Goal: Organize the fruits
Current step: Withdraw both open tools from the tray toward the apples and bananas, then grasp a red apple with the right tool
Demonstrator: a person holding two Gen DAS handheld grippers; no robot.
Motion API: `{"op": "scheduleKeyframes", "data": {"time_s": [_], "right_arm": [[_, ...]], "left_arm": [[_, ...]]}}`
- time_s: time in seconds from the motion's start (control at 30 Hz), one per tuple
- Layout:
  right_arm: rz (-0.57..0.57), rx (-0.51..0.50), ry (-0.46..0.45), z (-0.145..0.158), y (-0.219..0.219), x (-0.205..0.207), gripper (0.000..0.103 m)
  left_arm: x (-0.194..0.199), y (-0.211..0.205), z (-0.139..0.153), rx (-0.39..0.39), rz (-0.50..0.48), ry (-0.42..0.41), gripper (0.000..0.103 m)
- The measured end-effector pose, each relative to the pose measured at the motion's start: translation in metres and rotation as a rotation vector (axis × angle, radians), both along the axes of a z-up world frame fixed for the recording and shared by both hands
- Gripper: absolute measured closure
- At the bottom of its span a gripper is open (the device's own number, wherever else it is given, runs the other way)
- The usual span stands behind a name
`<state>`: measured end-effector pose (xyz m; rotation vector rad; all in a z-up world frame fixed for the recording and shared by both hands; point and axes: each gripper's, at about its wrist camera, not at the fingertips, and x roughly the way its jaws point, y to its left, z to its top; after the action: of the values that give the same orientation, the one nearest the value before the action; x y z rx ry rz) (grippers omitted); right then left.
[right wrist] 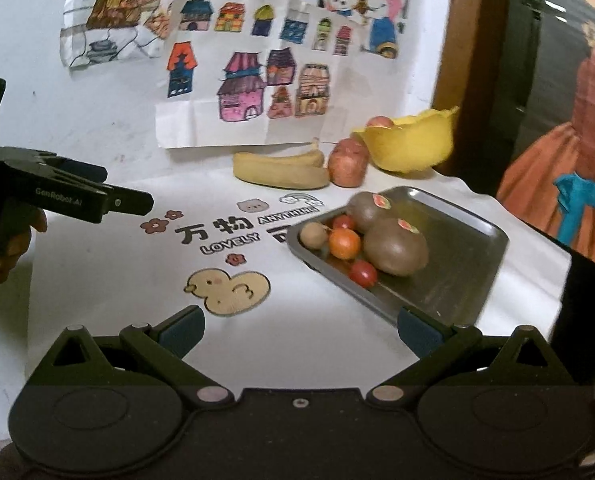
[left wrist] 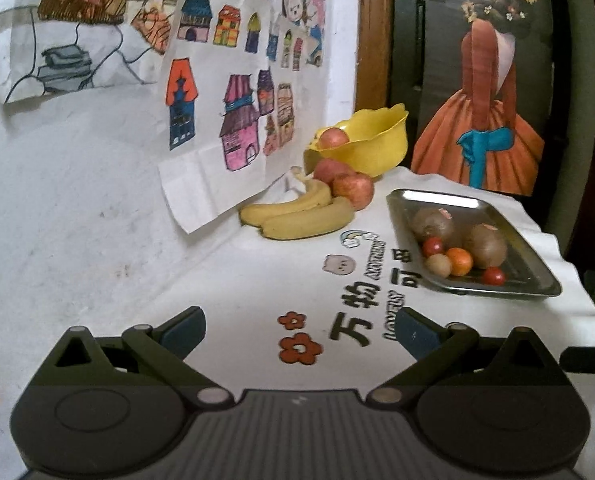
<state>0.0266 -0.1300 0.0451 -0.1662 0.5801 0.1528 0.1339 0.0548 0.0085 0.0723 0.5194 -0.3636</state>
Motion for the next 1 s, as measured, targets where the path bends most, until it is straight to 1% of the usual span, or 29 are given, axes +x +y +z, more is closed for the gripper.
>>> {"op": "scheduleKeyframes", "data": {"time_s": [0.27, 0.4, 0.57, 0.63, 0.7, 0.77, 0.87, 1.0], "right_arm": [[0.092, -0.041, -0.026, 0.013, 0.006, 0.047, 0.001], [0.110, -0.030, -0.036, 0.024, 0.000, 0.079, 0.001], [0.088, 0.024, -0.007, 0.036, -0.018, 0.133, 0.001], [0.058, 0.074, 0.012, 0.039, -0.030, 0.159, 0.001], [0.021, 0.147, 0.055, 0.041, -0.043, 0.190, 0.001], [-0.007, 0.195, 0.085, 0.040, -0.053, 0.220, 0.001], [-0.036, 0.223, 0.118, 0.035, -0.061, 0.262, 0.001], [-0.042, 0.260, 0.168, 0.026, -0.066, 0.306, 0.002]], "left_arm": [[0.023, 0.000, 0.000, 0.015, 0.005, -0.015, 0.000], [0.038, -0.002, 0.001, 0.026, 0.002, -0.021, 0.000], [0.061, -0.013, 0.006, 0.069, -0.021, -0.048, 0.000], [0.072, -0.021, 0.007, 0.088, -0.047, -0.070, 0.000], [0.082, -0.029, 0.008, 0.100, -0.075, -0.090, 0.000], [0.096, -0.037, 0.007, 0.103, -0.112, -0.105, 0.000], [0.116, -0.049, 0.005, 0.097, -0.163, -0.103, 0.000], [0.138, -0.061, -0.005, 0.100, -0.200, -0.077, 0.000]]}}
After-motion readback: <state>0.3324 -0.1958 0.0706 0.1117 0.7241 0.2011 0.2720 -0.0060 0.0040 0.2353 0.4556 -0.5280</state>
